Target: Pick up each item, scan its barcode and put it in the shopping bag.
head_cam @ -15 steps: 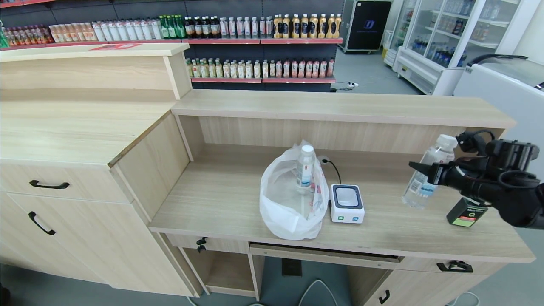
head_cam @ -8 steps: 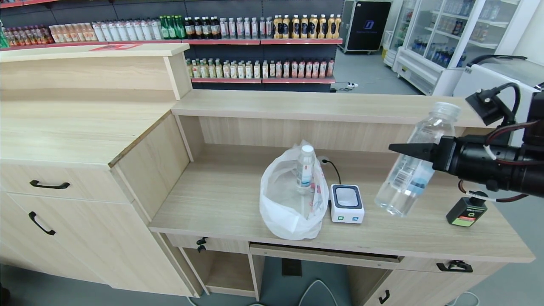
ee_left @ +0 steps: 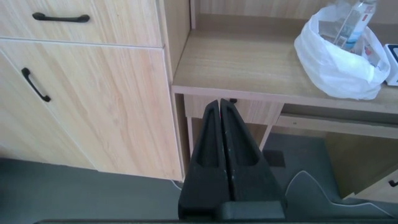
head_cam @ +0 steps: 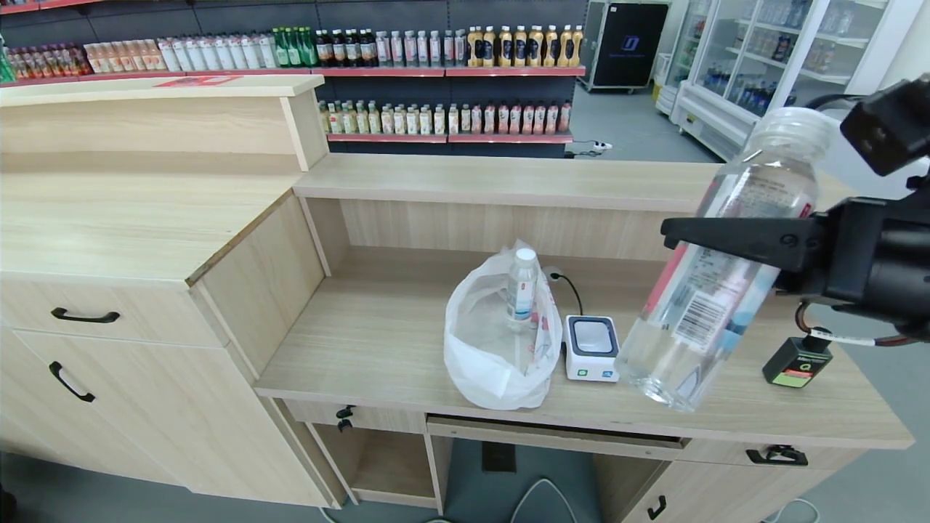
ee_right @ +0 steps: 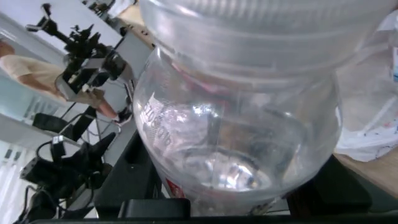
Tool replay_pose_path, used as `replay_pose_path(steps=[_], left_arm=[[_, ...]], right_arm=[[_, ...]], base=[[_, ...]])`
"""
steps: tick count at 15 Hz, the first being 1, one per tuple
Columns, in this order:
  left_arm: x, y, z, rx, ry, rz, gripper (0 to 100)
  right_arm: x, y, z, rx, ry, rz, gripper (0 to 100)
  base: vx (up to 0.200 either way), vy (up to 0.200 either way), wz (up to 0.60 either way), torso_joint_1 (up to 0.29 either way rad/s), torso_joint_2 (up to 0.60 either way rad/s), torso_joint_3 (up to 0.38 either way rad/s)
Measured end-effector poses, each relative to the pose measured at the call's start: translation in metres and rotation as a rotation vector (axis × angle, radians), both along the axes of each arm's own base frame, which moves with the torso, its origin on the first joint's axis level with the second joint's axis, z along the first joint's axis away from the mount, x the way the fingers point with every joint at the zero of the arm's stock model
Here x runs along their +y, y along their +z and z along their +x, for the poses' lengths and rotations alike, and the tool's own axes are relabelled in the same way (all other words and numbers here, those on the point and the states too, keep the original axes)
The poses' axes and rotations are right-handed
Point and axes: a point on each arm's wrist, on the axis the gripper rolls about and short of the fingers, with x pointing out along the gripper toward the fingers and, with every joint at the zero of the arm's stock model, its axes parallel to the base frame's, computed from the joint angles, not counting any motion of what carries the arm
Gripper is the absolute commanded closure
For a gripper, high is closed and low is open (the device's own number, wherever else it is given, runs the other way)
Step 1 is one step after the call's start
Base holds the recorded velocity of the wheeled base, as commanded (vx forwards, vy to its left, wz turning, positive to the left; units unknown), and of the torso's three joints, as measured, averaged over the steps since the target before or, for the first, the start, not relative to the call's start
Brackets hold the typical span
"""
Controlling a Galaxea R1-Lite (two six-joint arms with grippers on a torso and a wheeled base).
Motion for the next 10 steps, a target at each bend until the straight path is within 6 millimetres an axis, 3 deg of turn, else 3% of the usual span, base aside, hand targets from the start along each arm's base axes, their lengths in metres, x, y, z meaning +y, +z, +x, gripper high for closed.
replay_pose_path(steps=[10], left_arm=[[0.000,0.000,0.000,0.000,0.000,0.000,100]], right_arm=[[0.026,0.017,-0.048,-0.062,0.292,0.038,100]], base=[[0.000,0.000,0.00,0.000,0.00,0.000]])
